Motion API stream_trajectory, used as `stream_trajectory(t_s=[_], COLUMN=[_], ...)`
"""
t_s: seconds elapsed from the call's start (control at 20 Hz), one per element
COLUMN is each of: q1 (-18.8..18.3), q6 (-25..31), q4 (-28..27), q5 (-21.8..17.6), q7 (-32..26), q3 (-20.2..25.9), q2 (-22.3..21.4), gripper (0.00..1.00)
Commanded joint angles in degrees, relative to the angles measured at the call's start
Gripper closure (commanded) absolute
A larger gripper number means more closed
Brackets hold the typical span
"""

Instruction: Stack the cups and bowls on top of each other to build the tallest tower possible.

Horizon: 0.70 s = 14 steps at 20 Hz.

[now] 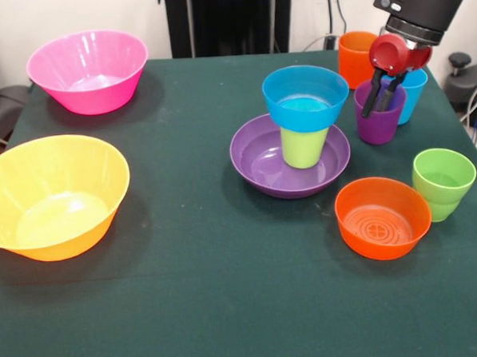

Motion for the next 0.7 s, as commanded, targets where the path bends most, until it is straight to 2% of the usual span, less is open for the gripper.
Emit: stream_trajectory(t_s=[0.05, 0.35, 0.7], q1=[-0.81, -0.62, -1.39], q6=[-0.56, -1.43, -1.72], q4=[-6.76, -7.06, -8.80], q5=[0.83, 1.55, 1.58], q7=[14.32, 10.23, 10.76], q3=[6.79, 8.63, 8.94], q2=[1.52, 0.59, 1.23], gripper=[0.00, 0.00, 0.00])
